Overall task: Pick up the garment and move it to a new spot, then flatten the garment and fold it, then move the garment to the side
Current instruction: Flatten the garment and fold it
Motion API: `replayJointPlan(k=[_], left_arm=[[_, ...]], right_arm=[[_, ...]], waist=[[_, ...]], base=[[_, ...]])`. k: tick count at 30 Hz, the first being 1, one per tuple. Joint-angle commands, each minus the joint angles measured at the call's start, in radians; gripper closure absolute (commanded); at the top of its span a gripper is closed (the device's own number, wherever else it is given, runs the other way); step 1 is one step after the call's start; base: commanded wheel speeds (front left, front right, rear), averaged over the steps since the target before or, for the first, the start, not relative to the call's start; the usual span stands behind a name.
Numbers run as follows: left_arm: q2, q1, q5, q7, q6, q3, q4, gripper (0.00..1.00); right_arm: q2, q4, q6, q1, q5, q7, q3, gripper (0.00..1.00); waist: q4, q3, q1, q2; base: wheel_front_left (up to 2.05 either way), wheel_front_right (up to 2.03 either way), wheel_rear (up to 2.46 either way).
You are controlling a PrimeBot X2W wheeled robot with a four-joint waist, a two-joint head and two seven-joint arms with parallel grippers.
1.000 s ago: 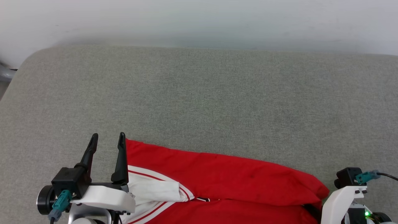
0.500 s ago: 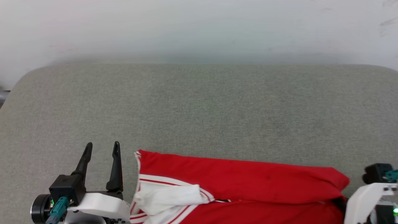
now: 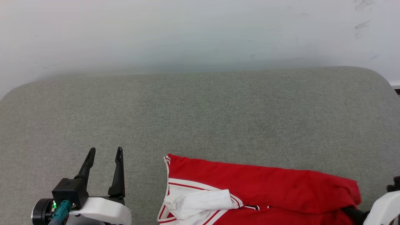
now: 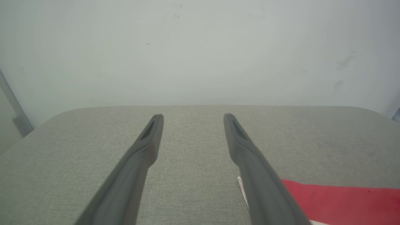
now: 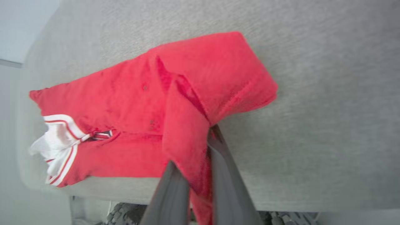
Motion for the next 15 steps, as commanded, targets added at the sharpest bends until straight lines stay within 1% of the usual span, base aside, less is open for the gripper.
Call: replayJointPlan(k=[1, 6, 9, 10, 11, 12, 15], left_arm=[[0.004, 0.009, 0.004, 0.002, 0.001, -0.005, -0.004, 0.0], [0.009, -0.007, 0.013, 0.007, 0.0, -0.01, -0.009, 0.0], [0.011, -0.015, 0.015, 0.01, 0.001, -0.013, -0.011, 0.0], [0.01, -0.018, 0.016, 0.01, -0.001, -0.014, -0.012, 0.0], [0.01, -0.018, 0.016, 0.01, -0.001, -0.014, -0.012, 0.0], [0.008, -0.022, 0.016, 0.011, -0.001, -0.016, -0.013, 0.0], [0.0, -0.03, 0.015, 0.012, -0.004, -0.023, -0.011, 0.0]], right_arm=[[0.029, -0.022, -0.001, -0.021, 0.079, 0.042, -0.005, 1.0], [0.11, -0.06, -0.001, -0.025, 0.334, 0.178, -0.008, 1.0], [0.131, -0.048, -0.001, -0.045, 0.472, 0.219, 0.003, 1.0], [0.136, -0.039, -0.001, -0.049, 0.513, 0.225, 0.015, 1.0], [0.136, -0.039, -0.001, -0.049, 0.513, 0.225, 0.015, 1.0], [0.138, -0.029, -0.001, -0.054, 0.546, 0.223, 0.027, 1.0], [0.139, 0.004, -0.001, -0.071, 0.64, 0.189, 0.105, 1.0]], waist=[[0.002, -0.003, 0.0, -0.0001], [0.018, -0.002, 0.0, -0.0001], [0.031, 0.001, 0.0, -0.0001], [0.036, 0.003, 0.0, -0.0001], [0.036, 0.003, 0.0, -0.0001], [0.043, 0.005, 0.0, -0.0001], [0.066, 0.013, 0.0, -0.0001]], base=[[0.0, 0.0, 0.0], [0.0, 0.0, 0.0], [0.0, 0.0, 0.0], [0.0, 0.0, 0.0], [0.0, 0.0, 0.0], [0.0, 0.0, 0.0], [0.0, 0.0, 0.0]])
